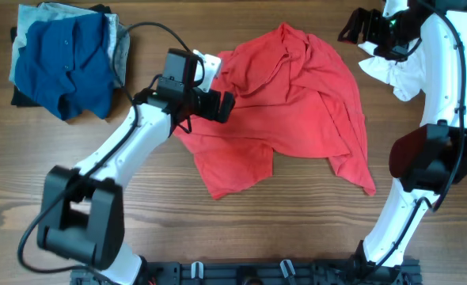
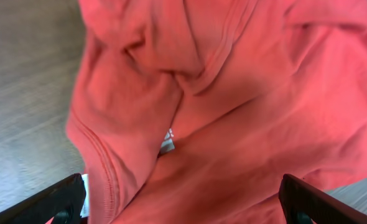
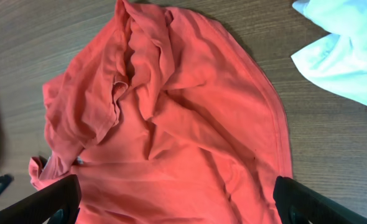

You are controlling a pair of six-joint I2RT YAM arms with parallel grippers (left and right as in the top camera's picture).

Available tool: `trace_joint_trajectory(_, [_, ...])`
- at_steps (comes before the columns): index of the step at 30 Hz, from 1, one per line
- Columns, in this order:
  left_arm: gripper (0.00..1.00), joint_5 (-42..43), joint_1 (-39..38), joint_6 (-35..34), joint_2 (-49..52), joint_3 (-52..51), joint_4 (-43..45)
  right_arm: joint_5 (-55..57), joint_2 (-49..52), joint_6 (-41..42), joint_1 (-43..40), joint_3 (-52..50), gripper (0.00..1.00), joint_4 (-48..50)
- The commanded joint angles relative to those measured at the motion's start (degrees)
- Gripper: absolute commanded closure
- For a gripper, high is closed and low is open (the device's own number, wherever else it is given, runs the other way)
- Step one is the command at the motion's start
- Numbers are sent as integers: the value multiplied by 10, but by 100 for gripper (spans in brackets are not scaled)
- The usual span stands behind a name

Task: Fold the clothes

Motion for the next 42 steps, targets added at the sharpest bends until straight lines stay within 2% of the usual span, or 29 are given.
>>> trace_joint_trajectory(1, [0,12,-13,19,53,3,24,-25,-14,-10,1,-2,0,9])
trace_joint_trajectory(12, [0,-27,-21,19,98,3,35,-16,-14,-12,2,-2,0,15])
trace_joint_trajectory(24, [0,-29,-22,-12,169,3,45,6,-14,-10,2,-2,0,12])
trace_joint_trajectory(29, [4,-31,-21,-41,171,2,30,6,-14,-10,2,-2,0,12])
trace_joint_trajectory(34, [2,-44,-22,-101,199,2,22,6,-14,-10,2,-2,0,11])
trace_joint_trajectory(42, [1,-44,-15,-145,239,2,11,7,-14,-12,2,-2,0,11])
